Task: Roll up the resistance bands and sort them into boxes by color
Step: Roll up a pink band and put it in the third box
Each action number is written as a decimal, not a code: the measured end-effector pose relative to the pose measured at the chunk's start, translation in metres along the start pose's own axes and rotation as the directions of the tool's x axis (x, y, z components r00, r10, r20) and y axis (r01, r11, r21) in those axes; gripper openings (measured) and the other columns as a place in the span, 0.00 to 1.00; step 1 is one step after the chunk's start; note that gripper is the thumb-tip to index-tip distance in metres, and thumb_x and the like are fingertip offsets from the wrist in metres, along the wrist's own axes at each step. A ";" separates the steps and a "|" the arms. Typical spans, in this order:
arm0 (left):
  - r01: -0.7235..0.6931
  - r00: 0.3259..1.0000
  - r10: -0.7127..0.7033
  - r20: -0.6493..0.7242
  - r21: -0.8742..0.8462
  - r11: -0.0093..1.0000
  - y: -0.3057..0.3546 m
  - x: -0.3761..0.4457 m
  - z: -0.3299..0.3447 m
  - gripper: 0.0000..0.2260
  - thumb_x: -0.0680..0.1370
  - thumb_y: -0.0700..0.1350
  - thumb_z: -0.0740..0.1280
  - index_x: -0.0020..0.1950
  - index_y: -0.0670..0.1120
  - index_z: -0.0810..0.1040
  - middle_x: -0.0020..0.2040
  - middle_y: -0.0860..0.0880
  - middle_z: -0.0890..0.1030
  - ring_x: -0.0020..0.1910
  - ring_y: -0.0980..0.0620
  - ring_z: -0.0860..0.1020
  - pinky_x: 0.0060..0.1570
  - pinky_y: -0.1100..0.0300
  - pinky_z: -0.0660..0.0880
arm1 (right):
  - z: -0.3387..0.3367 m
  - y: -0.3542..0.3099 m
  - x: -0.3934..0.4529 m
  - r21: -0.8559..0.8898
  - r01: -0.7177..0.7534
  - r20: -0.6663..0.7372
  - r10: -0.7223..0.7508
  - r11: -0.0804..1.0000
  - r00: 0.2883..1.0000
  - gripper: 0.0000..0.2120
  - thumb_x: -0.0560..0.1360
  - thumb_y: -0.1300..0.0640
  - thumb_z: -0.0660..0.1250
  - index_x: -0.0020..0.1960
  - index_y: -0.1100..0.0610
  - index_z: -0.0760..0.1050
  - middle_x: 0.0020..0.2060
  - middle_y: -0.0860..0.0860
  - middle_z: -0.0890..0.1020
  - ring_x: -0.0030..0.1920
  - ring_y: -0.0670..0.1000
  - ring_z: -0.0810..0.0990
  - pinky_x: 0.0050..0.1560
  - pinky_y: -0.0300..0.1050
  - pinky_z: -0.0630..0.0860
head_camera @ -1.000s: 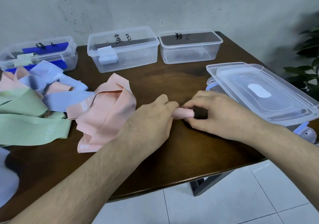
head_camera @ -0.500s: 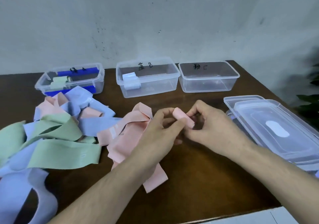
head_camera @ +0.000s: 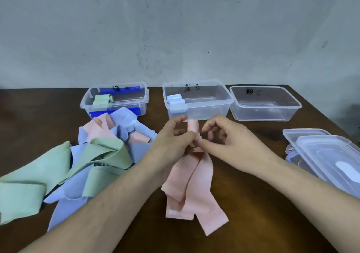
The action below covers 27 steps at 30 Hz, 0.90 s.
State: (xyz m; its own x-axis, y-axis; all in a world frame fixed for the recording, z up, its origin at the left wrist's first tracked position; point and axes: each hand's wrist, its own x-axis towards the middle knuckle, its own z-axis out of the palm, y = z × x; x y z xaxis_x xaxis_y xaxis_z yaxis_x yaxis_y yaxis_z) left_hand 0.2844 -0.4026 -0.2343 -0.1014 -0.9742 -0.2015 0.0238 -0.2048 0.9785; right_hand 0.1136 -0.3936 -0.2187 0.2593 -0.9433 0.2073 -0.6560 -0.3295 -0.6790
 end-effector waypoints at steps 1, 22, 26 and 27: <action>-0.001 1.000 0.001 0.006 0.015 1.000 0.000 0.002 -0.005 0.24 0.76 0.37 0.68 0.70 0.52 0.71 0.49 0.45 0.84 0.45 0.50 0.81 0.49 0.56 0.79 | 0.000 -0.002 0.004 -0.014 0.011 -0.012 -0.011 1.000 1.000 0.09 0.74 0.48 0.72 0.50 0.48 0.75 0.39 0.45 0.78 0.36 0.40 0.74 0.36 0.34 0.71; -0.177 0.976 0.112 0.189 0.378 0.909 0.040 0.088 0.079 0.31 0.72 0.44 0.75 0.71 0.60 0.68 0.52 0.52 0.83 0.48 0.54 0.80 0.45 0.65 0.72 | -0.108 0.070 0.066 -0.446 0.181 0.222 -0.088 0.876 0.971 0.12 0.76 0.49 0.71 0.59 0.44 0.81 0.52 0.39 0.79 0.55 0.43 0.70 0.54 0.33 0.67; -0.239 0.970 0.195 0.148 0.390 0.889 0.045 0.118 0.112 0.27 0.72 0.46 0.74 0.67 0.61 0.70 0.49 0.54 0.83 0.47 0.56 0.80 0.45 0.66 0.73 | -0.140 0.091 0.091 -0.460 0.155 0.254 -0.038 0.874 0.966 0.11 0.73 0.50 0.71 0.55 0.46 0.82 0.49 0.40 0.82 0.53 0.44 0.75 0.54 0.41 0.73; -0.267 0.963 0.230 0.138 0.414 0.870 0.045 0.124 0.117 0.25 0.73 0.48 0.74 0.67 0.60 0.70 0.49 0.55 0.82 0.46 0.58 0.79 0.44 0.66 0.73 | -0.147 0.097 0.097 -0.440 0.136 0.255 -0.022 0.887 0.967 0.12 0.72 0.49 0.71 0.55 0.47 0.82 0.48 0.40 0.82 0.51 0.44 0.77 0.53 0.42 0.75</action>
State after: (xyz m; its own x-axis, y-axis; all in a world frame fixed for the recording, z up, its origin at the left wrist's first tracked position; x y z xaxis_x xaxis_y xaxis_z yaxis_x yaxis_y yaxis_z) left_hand 0.1562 -0.5215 -0.2100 -0.2297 -0.9726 0.0371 -0.3640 0.1211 0.9235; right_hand -0.0287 -0.5232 -0.1605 0.4457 -0.8944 0.0361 -0.8590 -0.4387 -0.2641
